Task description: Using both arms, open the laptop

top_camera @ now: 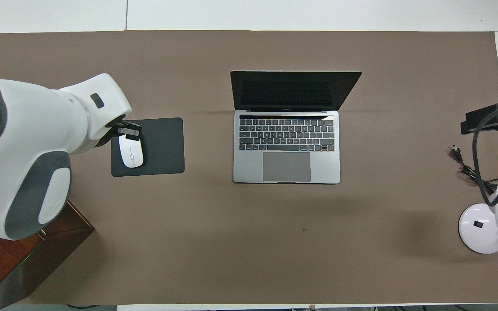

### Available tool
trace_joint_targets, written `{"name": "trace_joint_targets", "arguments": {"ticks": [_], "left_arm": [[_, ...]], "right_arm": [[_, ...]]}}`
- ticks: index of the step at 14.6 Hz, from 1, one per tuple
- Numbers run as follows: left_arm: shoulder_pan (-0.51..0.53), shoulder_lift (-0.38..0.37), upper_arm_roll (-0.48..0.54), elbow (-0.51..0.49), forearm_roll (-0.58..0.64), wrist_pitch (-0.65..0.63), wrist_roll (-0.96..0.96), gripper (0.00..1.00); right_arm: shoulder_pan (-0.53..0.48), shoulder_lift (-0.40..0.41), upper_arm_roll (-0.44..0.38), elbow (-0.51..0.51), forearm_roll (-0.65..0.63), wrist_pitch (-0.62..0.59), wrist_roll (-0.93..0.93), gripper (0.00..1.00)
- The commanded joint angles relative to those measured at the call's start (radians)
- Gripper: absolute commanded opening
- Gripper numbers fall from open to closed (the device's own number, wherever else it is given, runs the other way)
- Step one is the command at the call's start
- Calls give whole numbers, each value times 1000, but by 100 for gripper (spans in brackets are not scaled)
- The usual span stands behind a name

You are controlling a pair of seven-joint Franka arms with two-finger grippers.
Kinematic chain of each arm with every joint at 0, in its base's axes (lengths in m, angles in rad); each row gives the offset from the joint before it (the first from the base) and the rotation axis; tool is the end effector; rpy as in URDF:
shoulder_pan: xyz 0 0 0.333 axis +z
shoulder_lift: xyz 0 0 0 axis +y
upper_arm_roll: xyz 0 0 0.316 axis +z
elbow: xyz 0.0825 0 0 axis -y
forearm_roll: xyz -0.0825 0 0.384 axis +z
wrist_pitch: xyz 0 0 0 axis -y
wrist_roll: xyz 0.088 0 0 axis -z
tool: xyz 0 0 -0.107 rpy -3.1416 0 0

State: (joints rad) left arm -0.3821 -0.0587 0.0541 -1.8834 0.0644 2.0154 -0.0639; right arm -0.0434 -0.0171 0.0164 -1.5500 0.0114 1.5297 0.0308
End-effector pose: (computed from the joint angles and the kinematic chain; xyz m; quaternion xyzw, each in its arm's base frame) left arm 0.5344 -0.1772 0.5484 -0.9849 0.1418 -0.0989 0.0096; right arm 0.5452 -0.0134 0.6401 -0.9996 0.0287 0.0016 0.0055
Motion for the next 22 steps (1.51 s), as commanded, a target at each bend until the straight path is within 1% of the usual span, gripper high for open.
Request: {"name": "trace_joint_targets", "arguments": {"ticks": [1, 5, 8, 9, 12, 18, 20, 22], "left_arm": [[54, -39, -4, -2, -17, -79, -7, 100], [71, -87, 9, -3, -8, -156, -7, 100], [156, -95, 9, -3, -8, -181, -7, 100], [199, -107, 7, -3, -8, -194, -7, 100], [287, -127, 9, -3, -8, -195, -5, 100], [298, -115, 7, 27, -14, -193, -7, 100], [292, -96, 6, 78, -14, -211, -8, 100], [289, -72, 4, 151, -14, -269, -8, 100]], "right_arm": [[-27, -27, 23, -22, -4, -38, 6, 100], [-27, -26, 31, -22, -10, -66, 9, 100], [-35, -20, 37, -16, -10, -60, 8, 100], [-35, -18, 37, -16, -10, -60, 8, 100], [-35, -18, 36, -18, -21, -60, 8, 100], [-35, -17, 36, -18, -63, -65, 9, 100], [-35, -17, 36, -18, -65, -65, 9, 100], [-35, -12, 37, -16, -65, -65, 9, 100]]}}
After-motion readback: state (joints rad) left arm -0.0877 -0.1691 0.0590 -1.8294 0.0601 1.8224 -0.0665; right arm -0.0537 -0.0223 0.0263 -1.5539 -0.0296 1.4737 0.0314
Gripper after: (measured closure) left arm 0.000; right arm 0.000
